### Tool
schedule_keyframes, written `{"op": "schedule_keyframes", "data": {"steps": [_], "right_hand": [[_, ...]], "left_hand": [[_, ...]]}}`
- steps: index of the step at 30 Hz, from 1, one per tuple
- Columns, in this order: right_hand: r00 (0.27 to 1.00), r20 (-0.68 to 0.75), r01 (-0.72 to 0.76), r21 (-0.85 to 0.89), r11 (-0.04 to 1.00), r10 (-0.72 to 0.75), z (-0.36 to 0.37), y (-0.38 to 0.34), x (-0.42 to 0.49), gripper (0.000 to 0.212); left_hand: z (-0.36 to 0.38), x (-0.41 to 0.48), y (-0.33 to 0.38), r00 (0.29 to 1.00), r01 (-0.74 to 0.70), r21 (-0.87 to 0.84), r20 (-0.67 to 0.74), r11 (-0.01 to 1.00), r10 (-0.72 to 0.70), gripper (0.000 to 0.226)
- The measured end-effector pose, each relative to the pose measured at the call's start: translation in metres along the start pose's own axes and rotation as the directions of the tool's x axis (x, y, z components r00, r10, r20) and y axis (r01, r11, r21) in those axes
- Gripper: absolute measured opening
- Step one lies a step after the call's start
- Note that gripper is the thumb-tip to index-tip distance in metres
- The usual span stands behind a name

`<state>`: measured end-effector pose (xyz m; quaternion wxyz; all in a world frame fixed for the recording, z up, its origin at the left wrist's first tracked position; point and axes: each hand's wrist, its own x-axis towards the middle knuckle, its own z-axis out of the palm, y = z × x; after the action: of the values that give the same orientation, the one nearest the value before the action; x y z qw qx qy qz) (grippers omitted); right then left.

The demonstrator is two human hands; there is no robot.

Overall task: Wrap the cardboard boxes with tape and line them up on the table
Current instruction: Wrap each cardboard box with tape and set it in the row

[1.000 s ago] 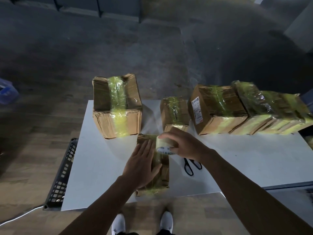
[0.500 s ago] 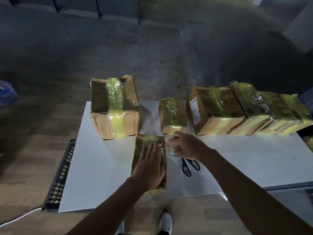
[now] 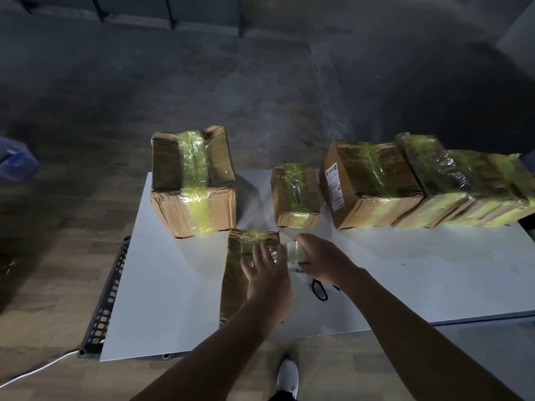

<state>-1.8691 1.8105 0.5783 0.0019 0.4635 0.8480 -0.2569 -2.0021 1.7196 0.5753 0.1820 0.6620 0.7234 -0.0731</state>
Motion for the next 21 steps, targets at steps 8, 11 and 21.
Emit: {"op": "schedule_keyframes", "data": {"steps": [8, 11, 21], "right_hand": [[0.994, 0.089, -0.060, -0.117, 0.991, 0.070, 0.017, 0.008, 0.006, 0.043], [0.999, 0.047, 0.011, -0.137, 0.991, -0.005, 0.032, 0.003, 0.013, 0.025], [0.934, -0.298, 0.253, 0.157, 0.955, -0.198, -0.002, -0.025, 0.027, 0.043]], "left_hand": [[0.006, 0.000, -0.001, 0.998, -0.051, 0.019, 0.029, 0.998, 0.051, 0.078], [0.001, 0.004, 0.004, 0.998, -0.032, 0.084, 0.053, 0.996, 0.028, 0.072], [-0.017, -0.016, -0.052, 0.960, -0.225, -0.437, -0.253, 0.871, 0.121, 0.073]]}}
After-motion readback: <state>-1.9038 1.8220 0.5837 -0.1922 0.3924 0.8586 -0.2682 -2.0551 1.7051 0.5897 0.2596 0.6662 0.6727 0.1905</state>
